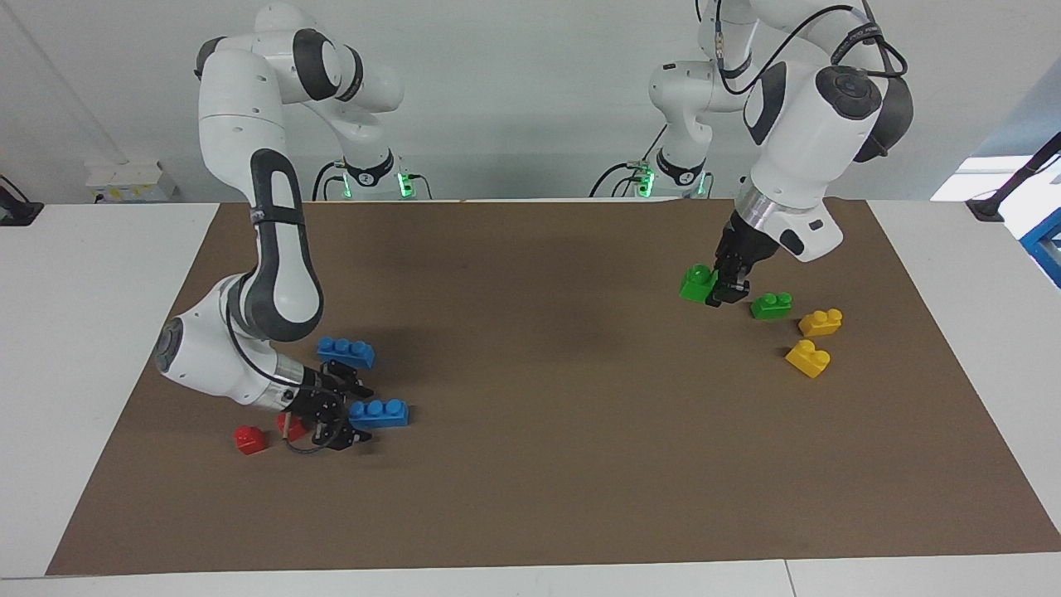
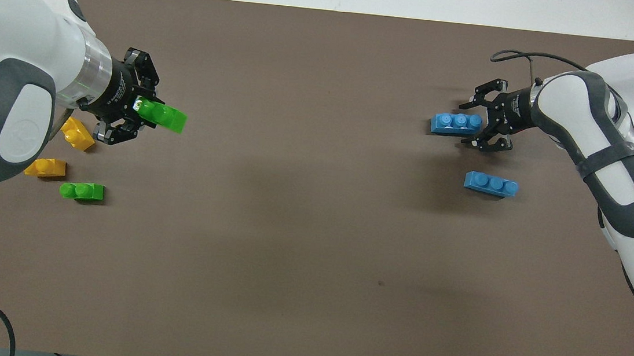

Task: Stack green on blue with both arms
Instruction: 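Carry the green brick and blue brick toward each other with both grippers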

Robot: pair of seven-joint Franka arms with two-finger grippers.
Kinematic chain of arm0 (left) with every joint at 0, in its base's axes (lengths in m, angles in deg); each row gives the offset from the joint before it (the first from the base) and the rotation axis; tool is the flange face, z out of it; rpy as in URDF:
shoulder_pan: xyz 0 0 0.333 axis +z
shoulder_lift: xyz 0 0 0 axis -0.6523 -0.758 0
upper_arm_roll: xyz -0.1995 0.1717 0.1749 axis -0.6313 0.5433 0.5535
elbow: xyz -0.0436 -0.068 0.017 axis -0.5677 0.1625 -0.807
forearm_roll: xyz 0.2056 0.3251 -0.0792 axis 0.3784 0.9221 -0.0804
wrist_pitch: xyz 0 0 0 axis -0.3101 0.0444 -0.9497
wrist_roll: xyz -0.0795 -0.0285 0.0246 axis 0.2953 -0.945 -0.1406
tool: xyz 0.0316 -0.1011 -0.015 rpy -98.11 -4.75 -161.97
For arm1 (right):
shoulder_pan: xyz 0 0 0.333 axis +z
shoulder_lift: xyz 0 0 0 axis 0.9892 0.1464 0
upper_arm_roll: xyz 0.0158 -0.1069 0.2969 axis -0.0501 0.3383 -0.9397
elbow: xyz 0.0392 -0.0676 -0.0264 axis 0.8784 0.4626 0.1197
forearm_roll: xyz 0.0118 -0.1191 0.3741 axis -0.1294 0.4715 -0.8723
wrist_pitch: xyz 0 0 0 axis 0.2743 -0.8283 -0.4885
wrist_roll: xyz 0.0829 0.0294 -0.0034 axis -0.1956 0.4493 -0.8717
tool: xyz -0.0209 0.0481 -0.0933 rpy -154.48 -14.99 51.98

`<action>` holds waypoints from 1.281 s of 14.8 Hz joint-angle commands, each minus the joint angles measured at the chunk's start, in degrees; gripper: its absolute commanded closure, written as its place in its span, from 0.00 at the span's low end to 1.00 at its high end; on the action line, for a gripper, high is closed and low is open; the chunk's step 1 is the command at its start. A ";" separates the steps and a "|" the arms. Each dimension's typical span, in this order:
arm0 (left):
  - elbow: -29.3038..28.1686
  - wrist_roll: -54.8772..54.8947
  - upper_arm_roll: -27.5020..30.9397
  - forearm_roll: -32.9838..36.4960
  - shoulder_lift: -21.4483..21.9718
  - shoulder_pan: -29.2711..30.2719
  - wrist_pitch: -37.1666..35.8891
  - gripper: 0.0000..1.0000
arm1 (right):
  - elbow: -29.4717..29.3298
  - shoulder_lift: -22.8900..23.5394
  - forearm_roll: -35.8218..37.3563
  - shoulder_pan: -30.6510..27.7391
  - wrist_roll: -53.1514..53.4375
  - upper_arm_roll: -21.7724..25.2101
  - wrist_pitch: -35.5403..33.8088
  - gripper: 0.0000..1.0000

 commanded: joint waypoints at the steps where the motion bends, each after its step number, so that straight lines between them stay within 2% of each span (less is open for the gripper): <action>1: -0.42 -0.91 0.55 -1.10 1.22 -0.59 -1.31 1.00 | 0.95 -0.14 -1.45 -1.12 -2.28 -0.43 0.89 0.62; 3: -0.51 -2.39 0.55 -1.10 1.23 -0.59 -1.31 1.00 | 0.34 -0.22 -1.19 -1.12 -2.28 -0.43 0.10 1.00; 6: -0.42 -11.94 0.64 -1.01 1.23 -0.77 -0.35 1.00 | -2.38 -0.66 -1.45 -0.15 -0.98 -0.52 -2.62 1.00; 8: -0.51 -14.35 0.64 -0.93 1.23 -0.86 -0.34 1.00 | -2.92 -2.24 -1.80 1.68 5.15 -1.13 -2.64 1.00; 10: -0.68 -14.44 0.64 -0.93 1.23 -0.86 -0.25 1.00 | -3.53 -3.30 -6.08 3.01 13.41 -2.45 -2.02 1.00; 12: -0.68 -14.36 0.64 -0.84 1.23 -0.95 -0.43 1.00 | -3.45 -3.56 -10.49 5.98 19.66 -2.72 1.83 1.00; 14: -1.47 -13.92 0.72 -0.14 1.84 -1.82 -1.39 1.00 | -3.45 -4.70 -11.03 12.64 21.44 -2.63 3.95 1.00; 16: -2.52 -13.92 0.72 0.30 2.37 -2.17 -2.10 1.00 | -3.01 -4.53 -10.86 17.14 24.86 -2.72 9.99 1.00; 19: -2.79 -14.61 0.64 3.55 2.63 -3.93 -1.49 1.00 | 0.85 -4.62 -10.86 25.40 25.14 -2.72 19.23 1.00</action>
